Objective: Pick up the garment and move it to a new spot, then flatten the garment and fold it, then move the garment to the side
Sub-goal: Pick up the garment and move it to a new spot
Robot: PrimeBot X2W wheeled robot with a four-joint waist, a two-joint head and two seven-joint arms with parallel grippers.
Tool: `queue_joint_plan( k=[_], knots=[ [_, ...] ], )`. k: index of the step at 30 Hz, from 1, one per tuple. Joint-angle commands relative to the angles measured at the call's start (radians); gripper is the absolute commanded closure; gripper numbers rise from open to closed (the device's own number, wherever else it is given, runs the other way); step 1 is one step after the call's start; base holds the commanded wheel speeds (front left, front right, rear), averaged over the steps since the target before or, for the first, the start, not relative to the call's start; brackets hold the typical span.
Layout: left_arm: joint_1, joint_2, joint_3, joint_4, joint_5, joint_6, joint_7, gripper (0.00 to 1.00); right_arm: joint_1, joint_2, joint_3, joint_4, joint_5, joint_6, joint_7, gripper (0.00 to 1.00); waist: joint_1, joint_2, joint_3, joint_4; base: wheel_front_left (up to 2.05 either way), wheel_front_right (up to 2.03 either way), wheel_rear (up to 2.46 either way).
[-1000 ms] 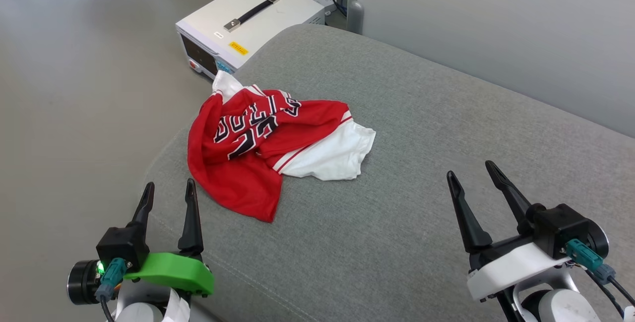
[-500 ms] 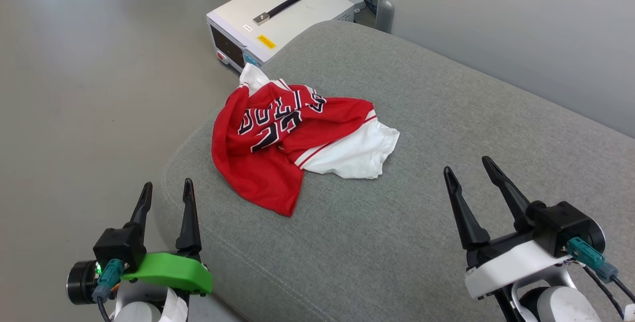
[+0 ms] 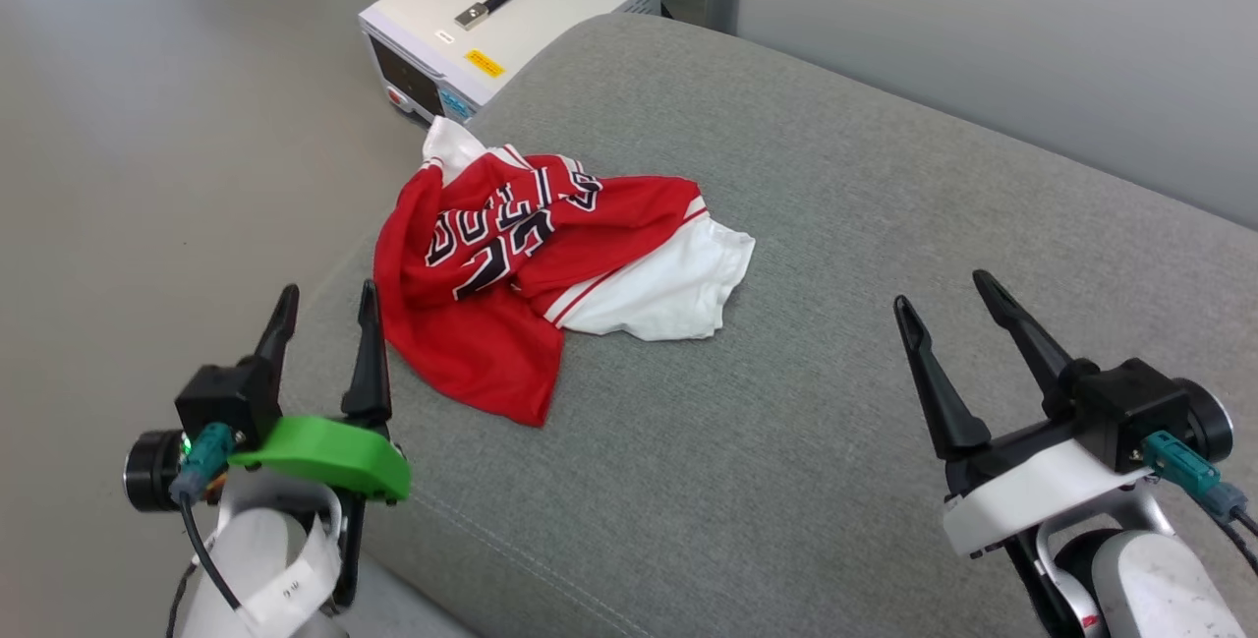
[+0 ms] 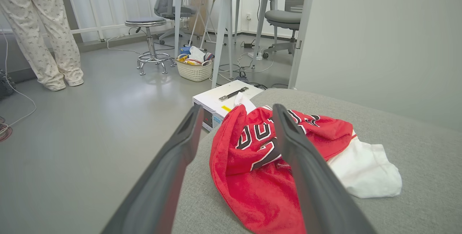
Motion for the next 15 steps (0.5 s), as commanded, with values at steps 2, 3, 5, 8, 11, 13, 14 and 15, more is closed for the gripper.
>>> queue_joint_plan(
  k=[2, 3, 5, 8, 11, 13, 14, 15],
  knots=[
    [-0.071, 0.023, -0.001, 0.026, -0.017, -0.009, 0.009, 0.0, -0.032, -0.018, -0.003, -0.02, -0.01, -0.001, 0.015, 0.0, 0.0, 0.0, 0.06, -0.065, 0.0, 0.0, 0.0],
    [-0.1, 0.032, 0.001, 0.037, -0.022, -0.01, 0.017, 0.0, -0.039, -0.023, -0.004, -0.027, -0.011, -0.001, 0.023, 0.0, 0.0, 0.0, 0.076, -0.082, 0.0, 0.0, 0.0],
    [-0.155, 0.043, -0.001, 0.058, -0.037, -0.013, 0.041, 0.0, -0.054, -0.033, -0.008, -0.043, -0.013, -0.001, 0.033, 0.0, 0.0, 0.0, 0.108, -0.107, 0.0, 0.0, 0.0],
    [-0.249, 0.068, -0.014, 0.106, -0.058, -0.018, 0.081, 0.0, -0.074, -0.047, -0.019, -0.062, -0.018, -0.001, 0.049, 0.0, 0.0, 0.0, 0.156, -0.142, 0.0, 0.0, 0.0],
    [-0.33, 0.092, -0.035, 0.158, -0.087, -0.022, 0.13, 0.0, -0.095, -0.058, -0.024, -0.079, -0.02, -0.001, 0.06, 0.0, 0.0, 0.0, 0.199, -0.173, 0.0, 0.0, 0.0],
    [-0.389, 0.114, -0.055, 0.204, -0.11, -0.024, 0.172, 0.0, -0.109, -0.065, -0.029, -0.087, -0.019, -0.001, 0.064, 0.0, 0.0, 0.0, 0.225, -0.191, 0.0, 0.0, 0.0],
    [-0.422, 0.124, -0.064, 0.231, -0.13, -0.024, 0.192, 0.0, -0.115, -0.068, -0.032, -0.092, -0.019, -0.001, 0.066, 0.0, 0.0, 0.0, 0.238, -0.2, 0.0, 0.0, 0.0],
    [-0.446, 0.129, -0.078, 0.252, -0.156, -0.025, 0.212, 0.0, -0.12, -0.069, -0.035, -0.094, -0.019, -0.001, 0.067, 0.0, 0.0, 0.0, 0.247, -0.207, 0.0, 0.0, 0.0]
  ],
)
